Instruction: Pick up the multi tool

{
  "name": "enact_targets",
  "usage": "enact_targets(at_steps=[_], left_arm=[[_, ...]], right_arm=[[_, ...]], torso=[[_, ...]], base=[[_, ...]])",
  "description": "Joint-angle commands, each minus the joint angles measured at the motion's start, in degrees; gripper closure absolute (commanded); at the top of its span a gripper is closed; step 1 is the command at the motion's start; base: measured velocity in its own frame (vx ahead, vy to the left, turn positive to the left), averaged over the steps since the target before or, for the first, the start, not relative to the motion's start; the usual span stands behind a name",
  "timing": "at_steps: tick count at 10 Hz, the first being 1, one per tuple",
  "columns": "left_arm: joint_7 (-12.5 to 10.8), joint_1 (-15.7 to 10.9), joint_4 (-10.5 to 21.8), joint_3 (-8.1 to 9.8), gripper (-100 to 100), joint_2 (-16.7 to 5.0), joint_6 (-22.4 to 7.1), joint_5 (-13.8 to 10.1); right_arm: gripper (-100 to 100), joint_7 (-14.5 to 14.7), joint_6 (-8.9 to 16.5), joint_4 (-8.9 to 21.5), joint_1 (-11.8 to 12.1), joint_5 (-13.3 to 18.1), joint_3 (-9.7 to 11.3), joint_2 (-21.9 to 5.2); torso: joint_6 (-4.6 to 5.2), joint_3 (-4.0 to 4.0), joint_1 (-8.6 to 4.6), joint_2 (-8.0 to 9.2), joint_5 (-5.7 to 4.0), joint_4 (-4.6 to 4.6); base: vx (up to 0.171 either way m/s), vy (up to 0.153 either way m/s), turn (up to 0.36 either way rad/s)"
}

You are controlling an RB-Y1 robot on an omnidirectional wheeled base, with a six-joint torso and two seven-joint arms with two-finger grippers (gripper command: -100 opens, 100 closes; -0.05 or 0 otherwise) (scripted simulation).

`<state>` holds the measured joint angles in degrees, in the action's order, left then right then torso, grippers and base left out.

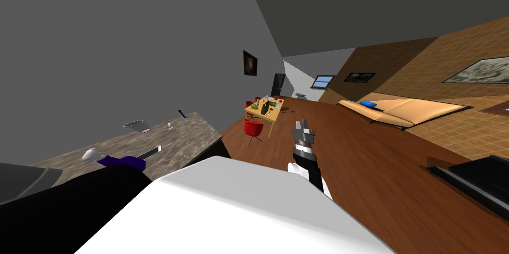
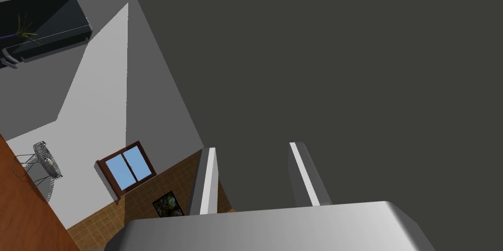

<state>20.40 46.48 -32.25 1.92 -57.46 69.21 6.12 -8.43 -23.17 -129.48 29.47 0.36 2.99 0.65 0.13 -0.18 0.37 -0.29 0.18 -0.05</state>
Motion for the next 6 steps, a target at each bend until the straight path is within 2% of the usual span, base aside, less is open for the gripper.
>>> enact_targets(at_steps=[1,2,6], left_arm=[[0.0,0.0,0.0,0.0,-100,0.0,0.0,0.0],[0.0,0.0,0.0,0.01,100,0.0,0.2,0.0],[0.0,0.0,0.0,0.03,100,0.0,0.2,0.0]], right_arm=[[0,0.0,0.0,0.0,0.0,0.0,0.0,0.0],[0,0.0,0.0,0.0,0.0,0.0,0.0,0.0],[0,0.0,0.0,0.0,0.0,0.0,0.0,0.0]], torso=[[0.0,0.0,0.0,0.0,0.0,0.0],[-0.01,0.06,0.0,0.1,0.01,0.03],[-0.04,0.12,0.03,0.21,0.02,0.04]], base=[[0.006,0.005,-0.005],[0.0,0.0,0.0],[0.0,0.0,0.0]])
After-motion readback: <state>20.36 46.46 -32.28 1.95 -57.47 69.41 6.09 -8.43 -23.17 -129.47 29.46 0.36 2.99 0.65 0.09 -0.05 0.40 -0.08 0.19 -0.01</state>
